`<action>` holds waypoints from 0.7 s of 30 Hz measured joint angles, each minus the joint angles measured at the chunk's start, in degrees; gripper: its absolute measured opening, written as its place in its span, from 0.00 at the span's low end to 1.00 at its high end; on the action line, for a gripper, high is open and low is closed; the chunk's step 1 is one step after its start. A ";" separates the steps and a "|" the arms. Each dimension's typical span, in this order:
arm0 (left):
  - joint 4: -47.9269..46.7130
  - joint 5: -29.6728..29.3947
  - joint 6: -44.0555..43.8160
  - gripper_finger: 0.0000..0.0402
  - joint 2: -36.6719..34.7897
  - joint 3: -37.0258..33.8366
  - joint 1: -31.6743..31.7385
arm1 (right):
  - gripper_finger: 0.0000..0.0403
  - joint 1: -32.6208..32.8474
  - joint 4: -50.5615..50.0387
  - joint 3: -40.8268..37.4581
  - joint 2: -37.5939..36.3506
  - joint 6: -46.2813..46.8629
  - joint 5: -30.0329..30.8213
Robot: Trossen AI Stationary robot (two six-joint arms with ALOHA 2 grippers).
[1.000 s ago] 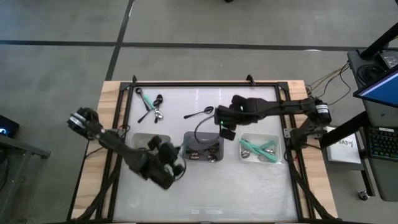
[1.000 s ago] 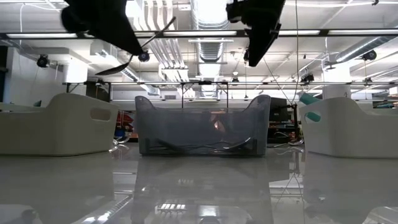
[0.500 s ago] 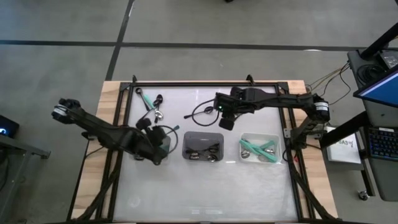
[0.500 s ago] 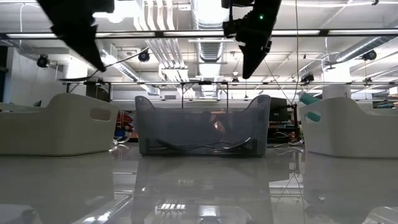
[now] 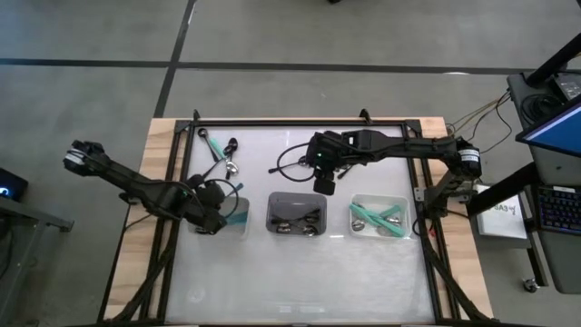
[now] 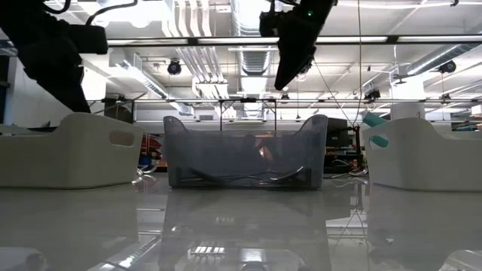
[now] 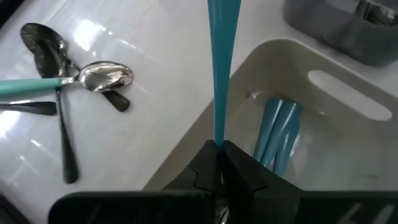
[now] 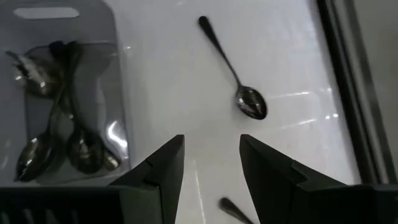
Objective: Sort silverware by color (type)
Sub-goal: Put the blue spoon into the gray bin
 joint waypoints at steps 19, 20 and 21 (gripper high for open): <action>1.53 4.73 7.91 0.21 1.74 8.25 0.00 | 0.37 -0.62 -0.28 -0.04 0.00 -5.40 -0.99; 1.54 4.65 10.27 0.22 1.87 9.18 -0.01 | 0.37 -0.82 -0.27 -0.04 0.00 -5.74 -0.93; 1.58 4.29 12.66 0.23 2.02 10.13 0.00 | 0.37 -1.19 -0.27 -0.04 0.00 -6.14 -0.82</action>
